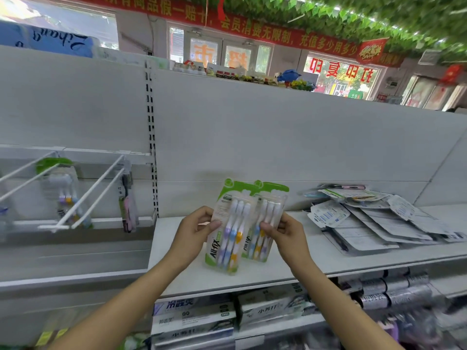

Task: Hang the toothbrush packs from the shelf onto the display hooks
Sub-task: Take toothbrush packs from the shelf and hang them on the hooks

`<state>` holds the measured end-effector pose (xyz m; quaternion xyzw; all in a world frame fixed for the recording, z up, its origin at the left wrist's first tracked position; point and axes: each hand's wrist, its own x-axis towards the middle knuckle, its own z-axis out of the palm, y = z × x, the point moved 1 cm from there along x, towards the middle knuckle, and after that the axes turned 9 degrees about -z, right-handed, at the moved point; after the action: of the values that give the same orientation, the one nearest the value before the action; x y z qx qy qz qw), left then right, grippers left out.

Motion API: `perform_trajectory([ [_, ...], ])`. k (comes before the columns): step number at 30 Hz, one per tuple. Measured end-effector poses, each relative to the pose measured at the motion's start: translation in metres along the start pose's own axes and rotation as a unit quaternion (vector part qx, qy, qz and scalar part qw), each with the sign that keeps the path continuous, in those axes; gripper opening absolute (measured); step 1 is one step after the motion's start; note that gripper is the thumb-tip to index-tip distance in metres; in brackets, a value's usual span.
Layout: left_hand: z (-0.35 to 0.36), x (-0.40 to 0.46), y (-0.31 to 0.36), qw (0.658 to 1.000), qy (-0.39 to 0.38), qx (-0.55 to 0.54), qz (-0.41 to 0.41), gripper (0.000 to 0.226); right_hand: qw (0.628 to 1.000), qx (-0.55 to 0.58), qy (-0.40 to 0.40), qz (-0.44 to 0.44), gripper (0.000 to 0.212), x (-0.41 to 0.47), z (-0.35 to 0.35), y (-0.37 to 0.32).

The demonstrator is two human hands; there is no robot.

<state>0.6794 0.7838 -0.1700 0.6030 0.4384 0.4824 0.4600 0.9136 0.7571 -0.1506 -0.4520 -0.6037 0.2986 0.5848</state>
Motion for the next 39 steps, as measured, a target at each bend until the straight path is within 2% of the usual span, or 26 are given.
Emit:
perform_trajectory([
  [5,-0.043,-0.046,-0.003,0.999,0.009,-0.029,-0.021,0.011,1.000,0.021,-0.009,0.000,0.018,-0.032,0.037,-0.020],
  [8,-0.068,-0.079,-0.005,0.999,-0.002,-0.038,-0.027,0.003,0.999,0.040,-0.026,-0.001,0.017,-0.055,0.063,-0.029],
  [11,-0.094,-0.112,-0.010,0.999,0.001,-0.040,-0.036,0.014,0.996,0.062,-0.061,0.007,0.017,-0.078,0.092,-0.041],
  [14,-0.121,-0.143,-0.013,0.997,0.040,-0.046,-0.049,0.010,0.992,0.069,-0.102,0.007,0.018,-0.092,0.121,-0.050],
  [18,-0.159,-0.181,-0.015,0.992,0.107,-0.037,-0.054,0.017,0.985,0.083,-0.152,0.002,0.018,-0.107,0.156,-0.061],
  [20,-0.175,-0.202,-0.014,0.990,0.126,-0.037,-0.054,0.006,0.981,0.080,-0.174,-0.002,0.016,-0.117,0.173,-0.066],
  [22,-0.194,-0.224,-0.015,0.989,0.140,-0.028,-0.048,0.031,0.979,0.078,-0.187,0.005,0.016,-0.130,0.192,-0.069],
  [23,-0.204,-0.233,-0.017,0.988,0.148,-0.023,-0.045,0.034,0.978,0.076,-0.193,0.010,0.015,-0.137,0.202,-0.069],
  [32,-0.308,-0.282,-0.018,0.974,0.219,-0.025,-0.042,0.017,0.973,0.017,-0.228,-0.010,0.012,-0.163,0.303,-0.094],
  [39,-0.397,-0.301,-0.021,0.975,0.219,-0.021,-0.039,0.013,0.975,0.000,-0.221,-0.034,0.011,-0.169,0.389,-0.129],
])
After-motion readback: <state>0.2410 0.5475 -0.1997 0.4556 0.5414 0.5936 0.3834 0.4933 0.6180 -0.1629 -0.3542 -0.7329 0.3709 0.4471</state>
